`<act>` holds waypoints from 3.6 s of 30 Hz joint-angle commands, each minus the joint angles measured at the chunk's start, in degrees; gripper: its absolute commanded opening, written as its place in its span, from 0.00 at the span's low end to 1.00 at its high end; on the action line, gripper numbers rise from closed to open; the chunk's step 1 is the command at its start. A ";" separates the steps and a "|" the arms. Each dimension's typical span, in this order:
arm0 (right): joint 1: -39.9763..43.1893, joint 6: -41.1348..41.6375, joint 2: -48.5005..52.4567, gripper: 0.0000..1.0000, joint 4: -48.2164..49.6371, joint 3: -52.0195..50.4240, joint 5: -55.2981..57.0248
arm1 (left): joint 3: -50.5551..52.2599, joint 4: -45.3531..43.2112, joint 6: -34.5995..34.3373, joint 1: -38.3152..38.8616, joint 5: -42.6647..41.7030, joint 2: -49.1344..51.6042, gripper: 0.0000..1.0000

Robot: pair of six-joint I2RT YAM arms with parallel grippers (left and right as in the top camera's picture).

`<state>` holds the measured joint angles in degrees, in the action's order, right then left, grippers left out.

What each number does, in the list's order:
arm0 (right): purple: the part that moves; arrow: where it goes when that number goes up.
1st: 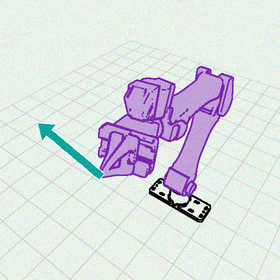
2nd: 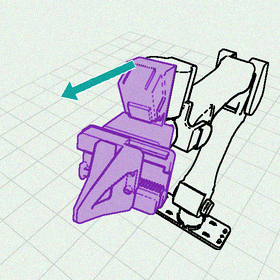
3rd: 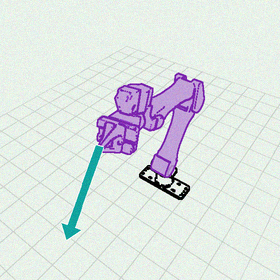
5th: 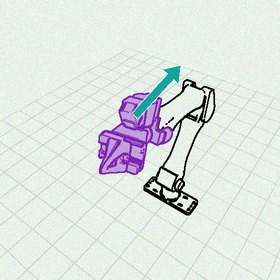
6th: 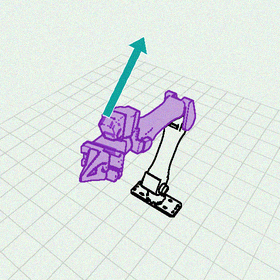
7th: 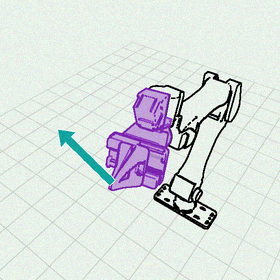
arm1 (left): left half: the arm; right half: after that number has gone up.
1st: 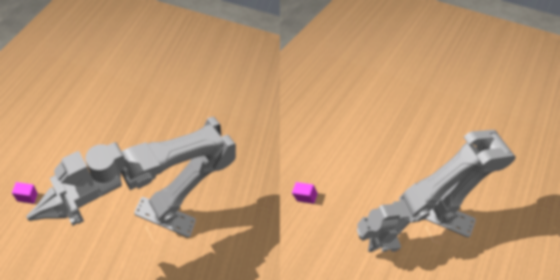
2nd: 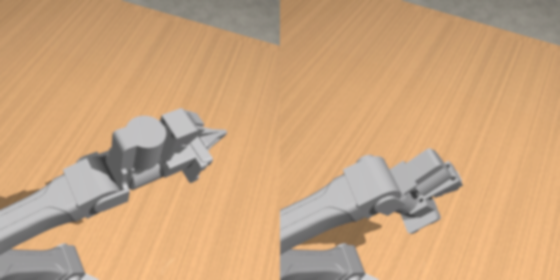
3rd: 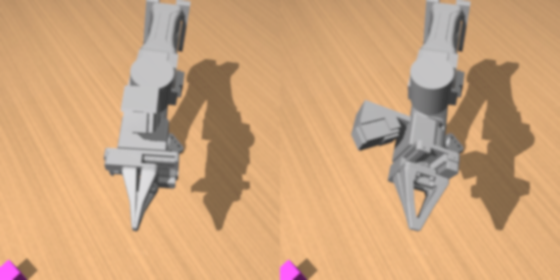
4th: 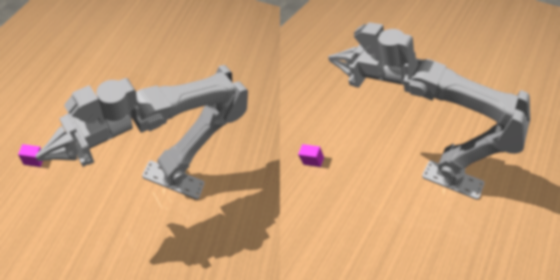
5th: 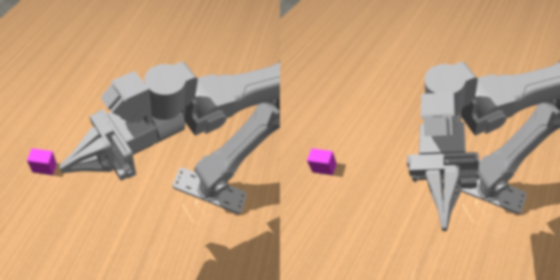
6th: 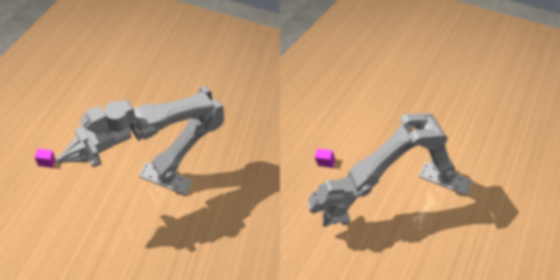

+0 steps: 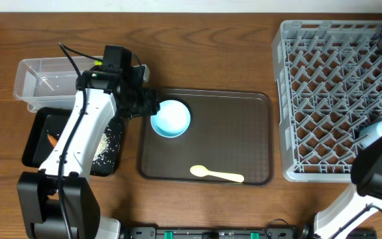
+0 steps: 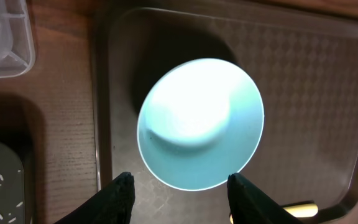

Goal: Sort waste into correct bins and load items into the dishwasher rack
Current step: 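Lower the teal plate upright into the rack and open the gripper, then reach the right gripper to the light-blue bowl rim and grasp it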

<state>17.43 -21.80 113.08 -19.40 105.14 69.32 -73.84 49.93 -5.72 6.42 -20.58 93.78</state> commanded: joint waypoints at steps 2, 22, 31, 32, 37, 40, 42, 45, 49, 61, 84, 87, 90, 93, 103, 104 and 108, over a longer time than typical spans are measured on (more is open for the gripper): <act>1.03 0.50 1.09 0.01 1.68 0.79 3.69 | -0.04 0.37 0.72 -0.31 0.70 -0.35 0.51; -1.66 -1.18 9.20 0.01 3.21 0.76 -1.49 | -0.04 0.35 -0.57 -0.28 0.68 -0.35 0.51; -6.71 -0.94 9.20 0.01 -1.60 0.76 -3.65 | -0.04 0.39 -0.55 -0.31 0.70 -0.35 0.51; -6.97 -0.94 9.20 0.02 -2.49 0.76 -3.65 | -0.04 0.39 -0.55 -0.31 0.70 -0.35 0.51; -7.89 0.37 9.20 0.49 -9.31 0.76 -3.65 | -0.04 0.39 -0.52 -0.31 0.72 -0.35 0.51; -7.91 4.48 9.20 0.64 -11.32 0.76 -3.65 | -0.04 0.39 -0.52 -0.31 0.72 -0.35 0.51; -8.20 6.10 9.18 0.70 -13.11 0.76 -3.89 | -0.04 0.39 -0.55 -0.31 0.72 -0.35 0.51; -9.09 6.82 9.18 0.73 -15.45 0.76 -5.84 | -0.04 0.39 -0.55 -0.31 0.72 -0.35 0.51; -10.51 7.54 8.98 0.74 -15.74 0.79 -6.43 | -0.04 0.39 -0.52 -0.31 0.72 -0.35 0.51; -15.76 9.55 -1.40 0.82 -20.35 0.79 -38.36 | -0.04 0.37 -0.52 -0.31 0.72 -0.35 0.51; -46.66 21.33 5.11 0.76 -27.74 0.76 -78.49 | -0.04 8.28 -7.93 -14.01 15.50 -13.11 0.52; -49.40 23.43 8.20 0.73 -27.74 0.76 -78.58 | -0.04 9.42 -7.93 -15.82 15.50 -13.42 0.58; -51.74 23.47 10.21 0.73 -27.80 0.76 -78.53 | 0.17 9.84 -7.93 -16.74 15.50 -13.35 0.58; -53.68 23.50 11.91 0.70 -27.78 0.76 -78.53 | 0.17 9.99 -7.93 -16.81 15.50 -13.35 0.58; -56.83 26.45 16.39 0.55 -29.35 0.76 -75.14 | 0.17 9.92 -7.93 -16.81 15.50 -13.35 0.59; -56.83 26.64 16.68 0.54 -29.46 0.76 -74.29 | 0.17 9.90 -7.93 -16.81 15.50 -13.35 0.59; -56.72 26.69 17.16 0.47 -29.94 0.76 -72.91 | 0.17 9.81 -7.93 -16.81 15.47 -13.35 0.59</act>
<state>-39.35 3.38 129.32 -48.95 105.75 -5.93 -73.84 59.66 -13.34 -10.13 -5.76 80.44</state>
